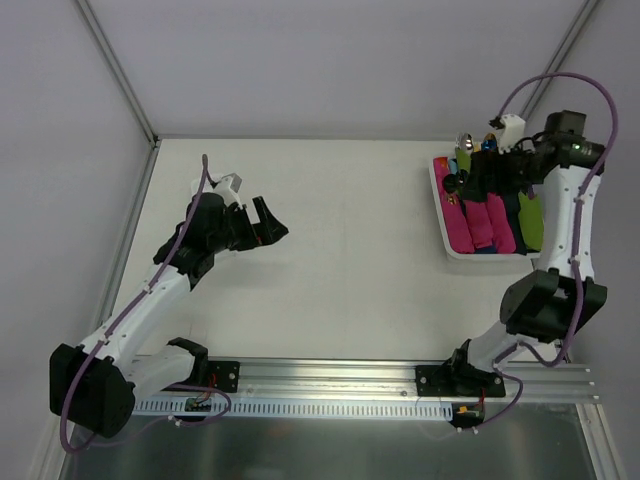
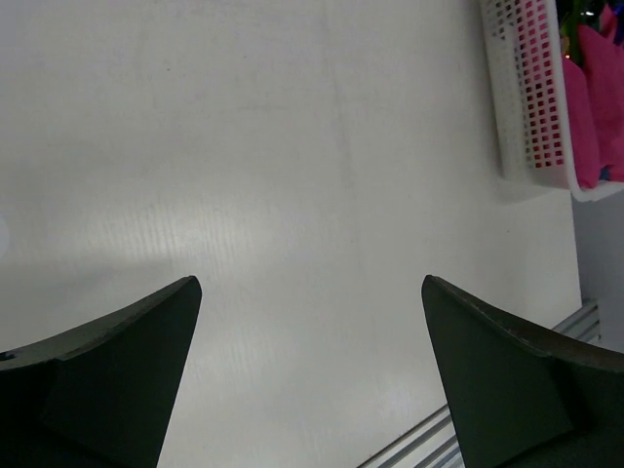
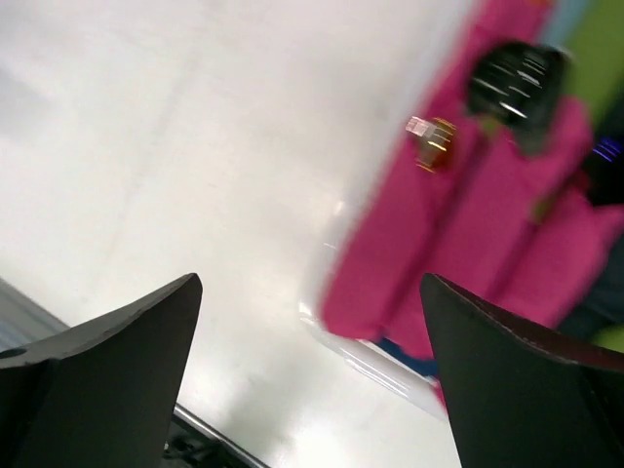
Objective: Place the utensils on the paper napkin and roll it up
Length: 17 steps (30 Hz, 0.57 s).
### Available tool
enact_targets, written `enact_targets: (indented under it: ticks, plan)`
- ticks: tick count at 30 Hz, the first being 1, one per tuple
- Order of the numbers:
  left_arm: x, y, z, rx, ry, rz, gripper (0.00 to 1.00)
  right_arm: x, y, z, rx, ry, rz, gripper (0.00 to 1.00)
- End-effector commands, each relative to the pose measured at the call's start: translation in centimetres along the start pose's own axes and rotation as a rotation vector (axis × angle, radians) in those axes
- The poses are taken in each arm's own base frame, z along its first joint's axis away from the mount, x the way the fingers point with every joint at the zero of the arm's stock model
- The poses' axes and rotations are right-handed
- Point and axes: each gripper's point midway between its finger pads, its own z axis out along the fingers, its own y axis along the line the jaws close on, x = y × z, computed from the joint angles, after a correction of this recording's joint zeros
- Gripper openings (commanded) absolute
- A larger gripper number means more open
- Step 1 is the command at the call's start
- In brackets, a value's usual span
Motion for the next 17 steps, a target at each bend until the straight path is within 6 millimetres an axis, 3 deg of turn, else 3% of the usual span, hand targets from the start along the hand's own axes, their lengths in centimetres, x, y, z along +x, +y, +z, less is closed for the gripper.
enact_targets:
  ticks: [1, 2, 3, 4, 5, 8, 9, 11, 13, 17]
  plan:
    - [-0.9, 1.3, -1.7, -0.077, -0.019, 0.069, 0.99, -2.8, 7.6, 0.8, -0.110, -0.130, -0.002, 0.99]
    - [-0.6, 1.6, -1.9, -0.092, -0.007, 0.076, 0.99, -2.6, 10.1, 3.4, -0.146, -0.133, 0.013, 0.99]
    - [-0.4, 1.8, -2.0, -0.101, 0.002, 0.075, 0.99, -2.7, 11.8, 3.2, -0.150, -0.170, -0.010, 0.99]
    - [-0.3, 2.0, -2.0, -0.107, 0.007, 0.075, 0.99, -2.6, 13.3, 4.1, -0.166, -0.181, -0.024, 0.99]
    - [0.1, 2.3, -1.9, -0.111, 0.020, 0.073, 0.99, -1.6, 15.5, 6.5, -0.188, -0.173, -0.039, 0.99]
    - [1.8, 3.4, -1.6, -0.134, 0.061, 0.052, 0.99, -0.8, 19.5, 8.5, -0.222, -0.208, -0.116, 0.99]
    - [2.3, 3.8, -1.5, -0.141, 0.072, 0.045, 0.99, 1.2, 20.1, 9.8, -0.230, -0.165, -0.111, 0.99]
    - [3.2, 4.4, -1.5, -0.155, 0.089, 0.031, 0.99, 2.5, 21.3, 11.2, -0.234, -0.135, -0.144, 0.99]
    - [3.6, 4.9, -1.6, -0.167, 0.082, 0.024, 0.99, 5.1, 21.8, 12.9, -0.244, -0.080, -0.143, 0.99]
    - [3.1, 4.7, -2.0, -0.154, 0.046, 0.049, 0.99, 5.7, 21.4, 13.1, -0.228, -0.078, -0.147, 0.99]
